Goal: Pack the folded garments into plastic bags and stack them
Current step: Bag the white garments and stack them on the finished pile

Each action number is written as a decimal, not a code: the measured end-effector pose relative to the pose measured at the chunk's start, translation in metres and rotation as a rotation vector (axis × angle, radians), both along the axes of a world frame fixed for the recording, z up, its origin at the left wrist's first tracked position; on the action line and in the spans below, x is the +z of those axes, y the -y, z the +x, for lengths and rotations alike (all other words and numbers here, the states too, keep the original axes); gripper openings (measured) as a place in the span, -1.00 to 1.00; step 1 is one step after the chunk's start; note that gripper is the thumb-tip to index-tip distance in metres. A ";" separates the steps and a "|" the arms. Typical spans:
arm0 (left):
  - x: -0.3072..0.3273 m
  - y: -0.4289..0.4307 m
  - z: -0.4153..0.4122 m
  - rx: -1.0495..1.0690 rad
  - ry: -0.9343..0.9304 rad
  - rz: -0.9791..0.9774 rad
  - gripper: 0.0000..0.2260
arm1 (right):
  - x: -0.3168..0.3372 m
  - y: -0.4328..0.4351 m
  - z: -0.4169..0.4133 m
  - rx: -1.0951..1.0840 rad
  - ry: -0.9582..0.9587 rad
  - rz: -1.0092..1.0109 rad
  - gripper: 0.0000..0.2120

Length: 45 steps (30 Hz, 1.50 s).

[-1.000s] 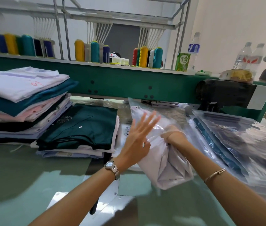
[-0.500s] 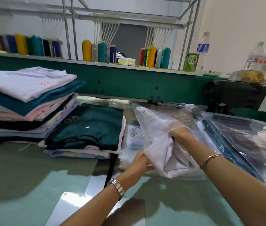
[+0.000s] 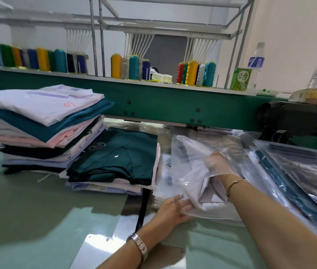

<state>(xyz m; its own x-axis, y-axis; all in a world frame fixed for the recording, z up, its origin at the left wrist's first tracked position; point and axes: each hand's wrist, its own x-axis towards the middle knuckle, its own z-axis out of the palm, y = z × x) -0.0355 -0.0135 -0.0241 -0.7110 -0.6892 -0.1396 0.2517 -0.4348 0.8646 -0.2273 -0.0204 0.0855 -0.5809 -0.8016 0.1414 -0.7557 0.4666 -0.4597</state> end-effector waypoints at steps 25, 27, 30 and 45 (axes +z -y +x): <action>-0.011 -0.002 0.005 -0.018 -0.148 0.138 -0.64 | -0.085 0.022 0.046 0.124 -0.441 0.163 -0.47; -0.010 -0.003 0.005 0.004 -0.133 0.162 -0.69 | -0.085 0.018 0.047 0.136 -0.417 0.090 -0.49; -0.008 -0.004 0.005 0.020 -0.123 0.168 -0.75 | -0.075 0.020 0.053 0.230 -0.235 -0.047 -0.53; -0.005 -0.003 0.010 -0.069 -0.195 0.285 -0.55 | -0.068 0.016 0.065 0.440 -0.245 0.261 -0.45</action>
<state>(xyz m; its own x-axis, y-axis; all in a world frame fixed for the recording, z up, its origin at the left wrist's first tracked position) -0.0256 -0.0103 -0.0288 -0.7865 -0.5918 -0.1767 0.3618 -0.6733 0.6448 -0.1626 -0.0361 0.0180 -0.1596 -0.9872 -0.0048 -0.9747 0.1584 -0.1577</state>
